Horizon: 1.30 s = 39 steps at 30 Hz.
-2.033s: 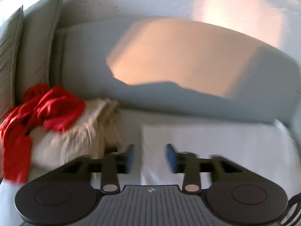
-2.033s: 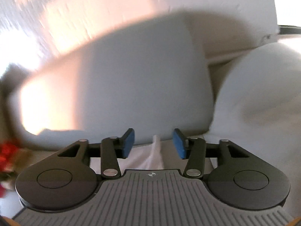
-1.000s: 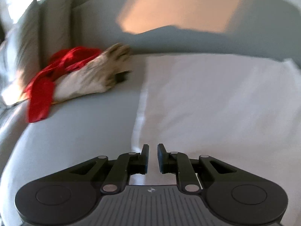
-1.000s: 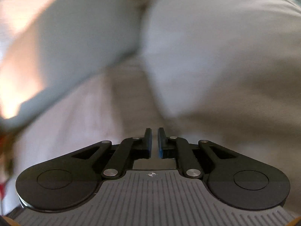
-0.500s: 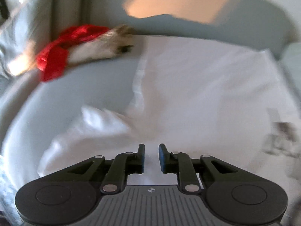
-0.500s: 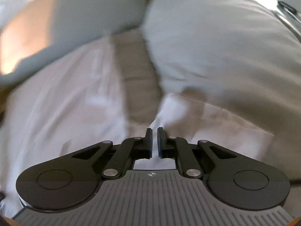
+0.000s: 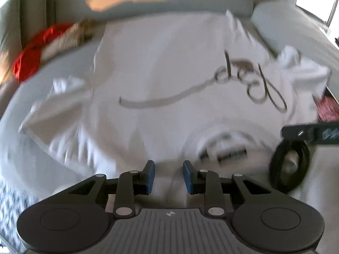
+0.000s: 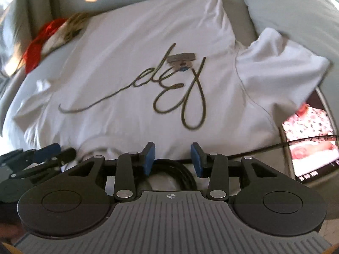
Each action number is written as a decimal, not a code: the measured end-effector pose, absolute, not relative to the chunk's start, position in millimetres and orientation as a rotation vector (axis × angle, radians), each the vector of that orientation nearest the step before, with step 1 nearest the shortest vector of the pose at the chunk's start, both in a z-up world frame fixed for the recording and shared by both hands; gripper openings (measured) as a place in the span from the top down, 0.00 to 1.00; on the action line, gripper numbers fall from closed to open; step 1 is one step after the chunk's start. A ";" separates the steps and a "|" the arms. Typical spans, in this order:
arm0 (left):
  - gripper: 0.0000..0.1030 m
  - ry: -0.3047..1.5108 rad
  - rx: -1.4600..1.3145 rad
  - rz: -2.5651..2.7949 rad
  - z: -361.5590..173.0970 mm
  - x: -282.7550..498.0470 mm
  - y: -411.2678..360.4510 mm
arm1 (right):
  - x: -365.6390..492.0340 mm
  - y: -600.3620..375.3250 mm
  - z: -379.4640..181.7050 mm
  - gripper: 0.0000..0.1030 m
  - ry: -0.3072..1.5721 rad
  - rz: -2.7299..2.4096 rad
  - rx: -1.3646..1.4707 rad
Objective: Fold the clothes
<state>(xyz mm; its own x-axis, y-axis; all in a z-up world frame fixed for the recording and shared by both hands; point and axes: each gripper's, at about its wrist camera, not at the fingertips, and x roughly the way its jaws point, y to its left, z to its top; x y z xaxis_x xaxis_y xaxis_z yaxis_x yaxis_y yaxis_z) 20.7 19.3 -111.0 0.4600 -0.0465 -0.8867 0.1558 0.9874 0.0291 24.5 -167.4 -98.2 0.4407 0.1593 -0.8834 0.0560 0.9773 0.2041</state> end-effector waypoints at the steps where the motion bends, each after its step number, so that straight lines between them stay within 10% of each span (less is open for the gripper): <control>1: 0.74 1.094 0.077 -0.133 -103.4 14.5 24.3 | 13.8 -169.7 -94.1 0.58 1.128 0.067 0.223; 4: 0.68 1.006 0.037 -0.166 -72.8 -9.9 32.9 | -20.8 -194.1 -58.4 0.57 1.081 0.089 0.354; 8: 0.67 0.891 0.005 -0.185 -38.7 -33.4 41.3 | -73.2 -228.0 -14.9 0.24 0.880 0.175 0.530; 17: 0.66 0.768 0.030 -0.124 -11.3 -46.9 57.3 | -120.1 -281.3 3.9 0.13 0.611 0.284 0.847; 23: 0.66 0.759 0.117 -0.118 -13.6 -55.1 56.2 | -99.2 -289.2 -23.8 0.10 1.169 0.198 0.833; 30: 0.63 0.705 0.184 -0.177 -10.3 -57.9 41.2 | -109.2 -294.0 -34.2 0.17 1.334 0.422 0.940; 37: 0.59 0.759 0.127 -0.212 -24.6 -48.8 34.2 | -137.6 -334.4 -9.6 0.02 0.495 0.619 1.553; 39: 0.59 0.762 0.173 -0.199 -27.3 -48.3 31.2 | -130.1 -334.8 -0.1 0.02 0.609 0.520 1.419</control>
<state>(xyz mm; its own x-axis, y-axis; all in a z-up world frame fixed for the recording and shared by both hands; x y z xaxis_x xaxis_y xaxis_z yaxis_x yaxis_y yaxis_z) -48.3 31.2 -27.3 0.7059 -0.1162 -0.6987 0.2409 0.9670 0.0826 -130.1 -334.8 -0.1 0.7445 0.6629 -0.0790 0.0262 0.0892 0.9957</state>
